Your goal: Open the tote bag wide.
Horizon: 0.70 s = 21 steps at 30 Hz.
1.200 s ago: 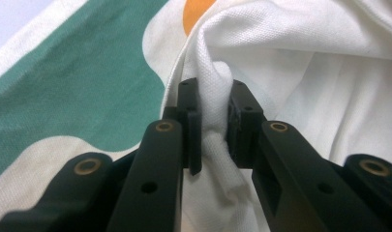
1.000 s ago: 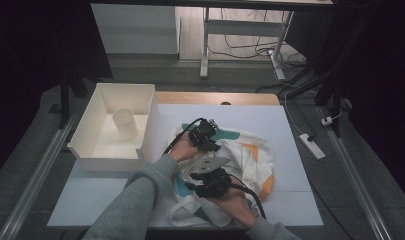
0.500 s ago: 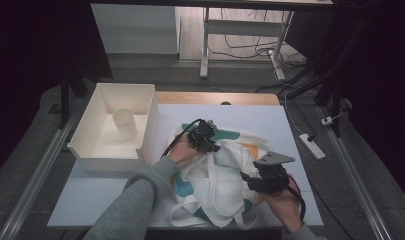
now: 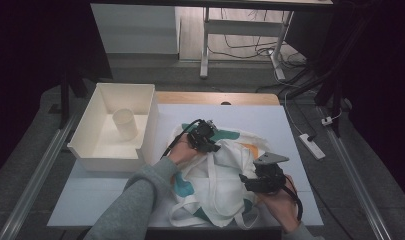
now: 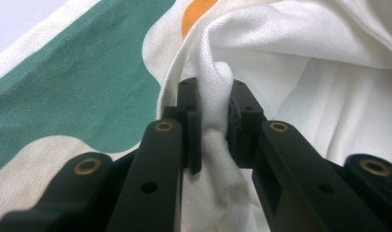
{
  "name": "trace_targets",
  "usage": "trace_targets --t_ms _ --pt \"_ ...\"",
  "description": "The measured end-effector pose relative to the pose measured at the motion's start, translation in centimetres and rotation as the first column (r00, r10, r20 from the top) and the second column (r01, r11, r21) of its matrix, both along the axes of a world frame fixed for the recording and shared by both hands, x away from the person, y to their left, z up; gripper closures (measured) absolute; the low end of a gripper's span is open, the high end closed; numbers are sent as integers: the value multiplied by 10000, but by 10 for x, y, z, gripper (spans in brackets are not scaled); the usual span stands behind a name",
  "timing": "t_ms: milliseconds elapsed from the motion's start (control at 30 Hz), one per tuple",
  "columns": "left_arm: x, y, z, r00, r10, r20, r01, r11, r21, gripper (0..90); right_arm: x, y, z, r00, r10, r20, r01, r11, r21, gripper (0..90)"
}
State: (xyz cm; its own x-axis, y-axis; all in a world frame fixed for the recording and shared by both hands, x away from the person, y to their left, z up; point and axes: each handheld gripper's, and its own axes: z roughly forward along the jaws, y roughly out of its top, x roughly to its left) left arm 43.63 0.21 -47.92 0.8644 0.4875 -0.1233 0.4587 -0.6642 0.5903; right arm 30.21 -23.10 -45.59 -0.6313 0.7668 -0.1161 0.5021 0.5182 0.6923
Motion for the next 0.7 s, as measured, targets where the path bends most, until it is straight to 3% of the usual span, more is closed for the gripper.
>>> trace_targets --t_ms 67,167,300,400,433,500,700 --pt "0 0 0 10000 9 -19 -9 10000 -3 777 -1 8 0 9999 98 27 -97 9997 -221 266" --pt "-1 1 0 10000 3 -21 -3 10000 -58 777 2 13 -13 9998 -93 -184 74 9949 -1003 268" --pt "-1 1 0 10000 -54 -8 54 10000 -69 777 1 4 -19 9995 -250 -193 222 9908 -1337 412" --pt "-1 2 0 10000 -57 -10 57 9998 -167 777 -3 -6 -14 9998 -189 -95 175 9915 -1289 636" --pt "-1 2 0 10000 -66 -10 65 9998 -205 777 -5 -10 -13 9998 -176 -52 168 9908 -1344 668" --pt "-1 4 0 10000 -53 6 53 9995 -326 777 -6 -18 -11 9996 -258 -90 243 9906 -1348 697" --pt "-2 9 4 9998 -173 106 181 9971 -740 784 -13 -52 6 9970 -778 4 776 9950 -627 748"
